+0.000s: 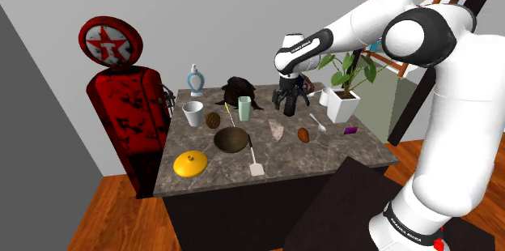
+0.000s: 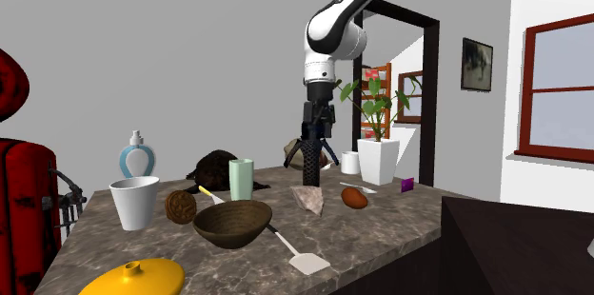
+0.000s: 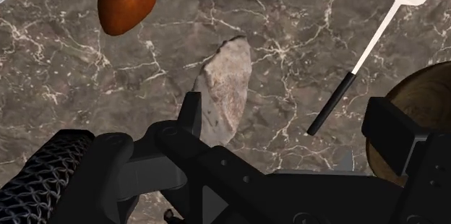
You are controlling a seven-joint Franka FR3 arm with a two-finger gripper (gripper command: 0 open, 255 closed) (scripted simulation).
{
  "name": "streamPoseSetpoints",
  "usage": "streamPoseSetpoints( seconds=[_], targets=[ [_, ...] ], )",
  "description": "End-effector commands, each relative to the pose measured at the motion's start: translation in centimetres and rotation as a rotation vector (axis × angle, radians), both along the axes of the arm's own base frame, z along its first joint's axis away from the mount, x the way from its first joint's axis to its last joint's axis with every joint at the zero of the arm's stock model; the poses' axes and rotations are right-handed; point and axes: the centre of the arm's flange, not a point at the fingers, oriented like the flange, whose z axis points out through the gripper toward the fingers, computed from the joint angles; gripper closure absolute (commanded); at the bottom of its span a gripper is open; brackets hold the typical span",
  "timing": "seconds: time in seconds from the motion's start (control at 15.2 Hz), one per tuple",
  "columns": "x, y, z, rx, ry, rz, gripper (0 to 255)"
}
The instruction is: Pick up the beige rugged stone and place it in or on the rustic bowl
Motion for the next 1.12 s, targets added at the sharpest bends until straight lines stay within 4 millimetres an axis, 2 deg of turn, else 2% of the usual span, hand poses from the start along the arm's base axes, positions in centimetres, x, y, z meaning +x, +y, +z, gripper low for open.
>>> streamPoseSetpoints(
  seconds=[0.0, 0.86, 1.06],
  targets=[
    [1.4, -1.4, -1.7, 0.002, 0.004, -0.014, 0],
    [10.6, -10.9, -12.7, 0.013, 0.031, -0.106, 0],
    [10.5, -10.8, -14.3, 0.013, 0.031, -0.106, 0]
  ],
)
